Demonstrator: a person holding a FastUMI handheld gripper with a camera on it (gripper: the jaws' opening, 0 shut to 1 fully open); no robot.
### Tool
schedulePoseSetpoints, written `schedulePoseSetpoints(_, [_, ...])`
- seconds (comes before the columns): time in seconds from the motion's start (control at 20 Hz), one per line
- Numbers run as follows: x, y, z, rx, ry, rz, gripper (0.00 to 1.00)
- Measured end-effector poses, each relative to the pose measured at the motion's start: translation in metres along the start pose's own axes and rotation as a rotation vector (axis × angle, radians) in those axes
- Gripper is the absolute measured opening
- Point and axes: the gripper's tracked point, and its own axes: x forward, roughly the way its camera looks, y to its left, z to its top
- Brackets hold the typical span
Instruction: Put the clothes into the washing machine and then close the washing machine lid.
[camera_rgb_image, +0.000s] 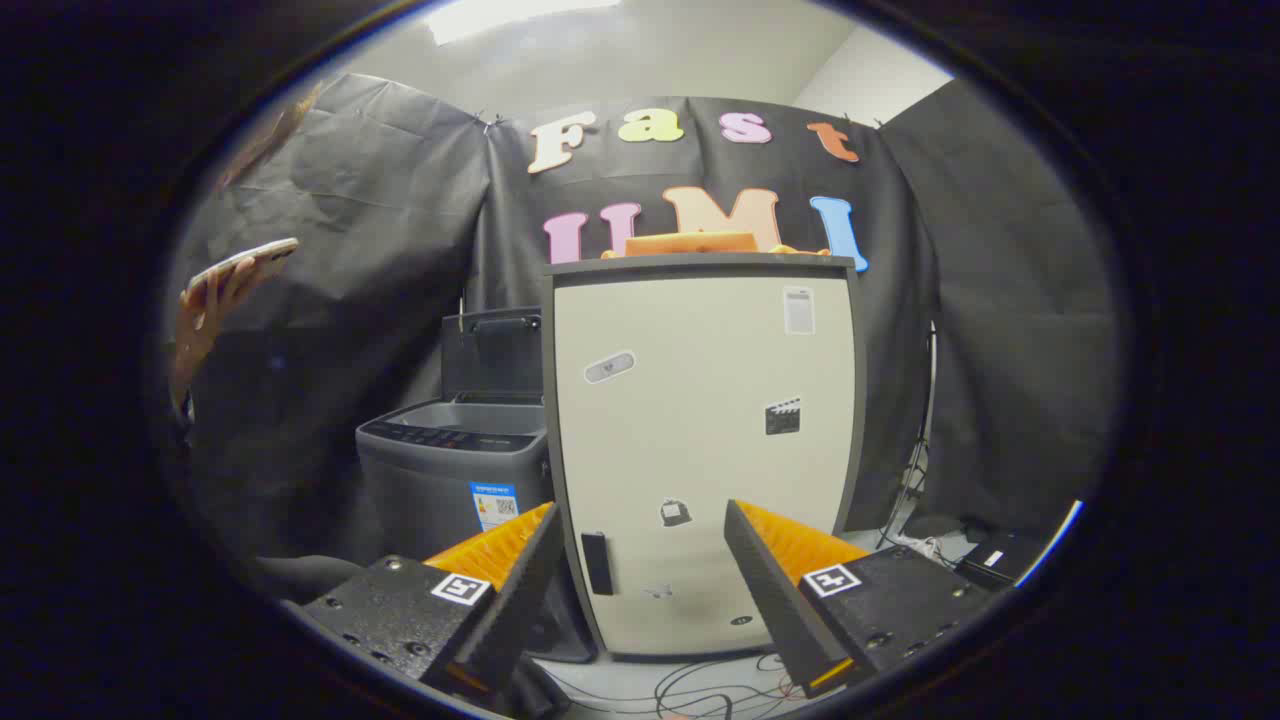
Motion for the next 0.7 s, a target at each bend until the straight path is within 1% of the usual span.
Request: schedulePoseSetpoints(0.7, [-0.0001,0.0005,-0.0003,-0.001,0.0,0.001,0.98])
